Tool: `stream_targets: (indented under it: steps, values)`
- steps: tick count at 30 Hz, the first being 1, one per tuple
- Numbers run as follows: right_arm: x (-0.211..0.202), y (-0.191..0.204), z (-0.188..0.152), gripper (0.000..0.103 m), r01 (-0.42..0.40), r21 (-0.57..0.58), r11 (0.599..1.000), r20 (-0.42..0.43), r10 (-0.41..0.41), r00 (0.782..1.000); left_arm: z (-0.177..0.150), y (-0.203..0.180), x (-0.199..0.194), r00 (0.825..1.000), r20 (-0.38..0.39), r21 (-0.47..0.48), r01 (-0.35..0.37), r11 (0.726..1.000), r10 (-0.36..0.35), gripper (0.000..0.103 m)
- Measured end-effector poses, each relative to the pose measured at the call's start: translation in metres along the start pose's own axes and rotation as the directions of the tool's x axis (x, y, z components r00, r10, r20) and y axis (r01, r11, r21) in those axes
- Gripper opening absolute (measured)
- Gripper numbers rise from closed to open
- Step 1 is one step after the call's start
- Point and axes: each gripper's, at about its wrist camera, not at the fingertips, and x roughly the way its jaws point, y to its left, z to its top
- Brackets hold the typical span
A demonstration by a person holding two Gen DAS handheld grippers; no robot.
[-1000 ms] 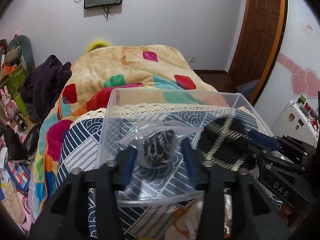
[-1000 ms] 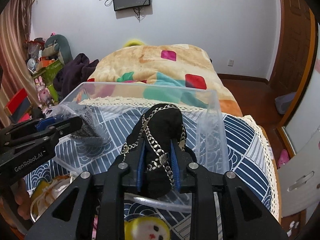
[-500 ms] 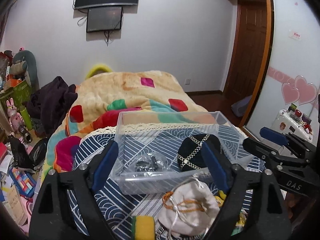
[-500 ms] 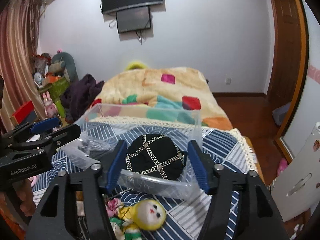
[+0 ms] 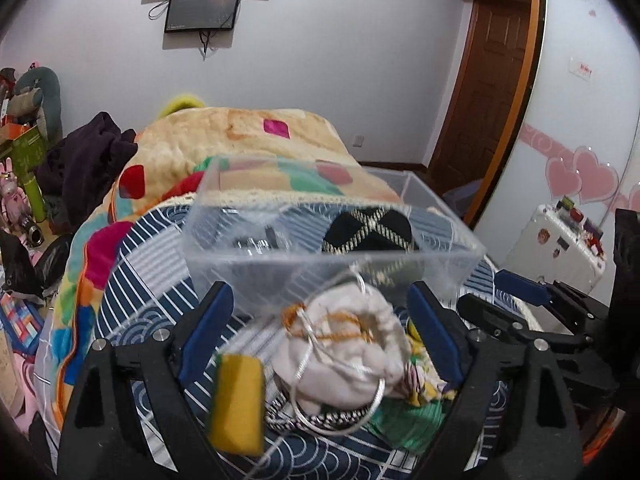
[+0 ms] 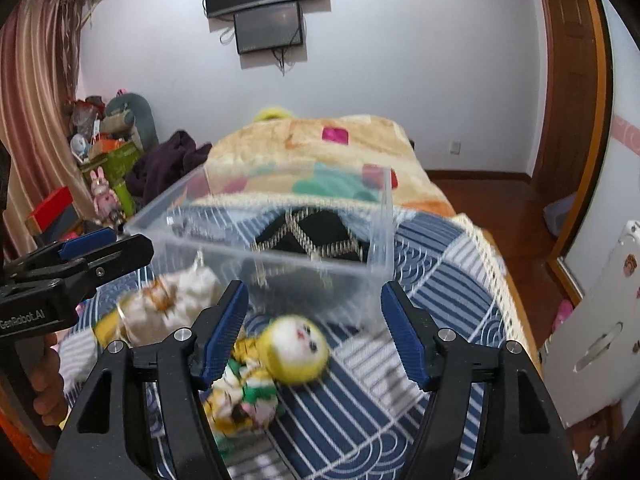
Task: Organize soft objects
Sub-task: 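Grasp the yellow plush doll with the right tool while the left tool grasps the white pouch, then lower the doll into the box with the right tool while the left tool drops the pouch in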
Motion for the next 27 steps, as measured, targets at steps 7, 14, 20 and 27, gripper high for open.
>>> stream_targets:
  steps: [7, 14, 20, 27]
  values:
    - [0.016, 0.001, -0.020, 0.064, -0.055, 0.022, 0.998, -0.072, 0.057, 0.996, -0.019, -0.010, 0.011, 0.999, -0.040, 0.030, 0.005, 1.000, -0.004, 0.089]
    - [0.023, 0.002, -0.030, 0.039, -0.097, 0.037, 0.995, -0.112, 0.100, 0.989, -0.033, -0.003, 0.019, 0.997, -0.071, 0.009, 0.025, 1.000, -0.024, 0.070]
    - [0.014, 0.004, -0.029, 0.036, -0.084, 0.023, 0.996, -0.081, 0.086, 0.993, -0.040, -0.008, 0.018, 0.997, -0.071, 0.031, 0.035, 0.999, -0.032, 0.041]
    - [-0.002, 0.004, -0.022, 0.036, -0.078, 0.003, 0.997, -0.027, 0.078, 0.997, -0.035, -0.006, 0.001, 0.998, -0.028, 0.027, 0.048, 0.998, -0.047, 0.028]
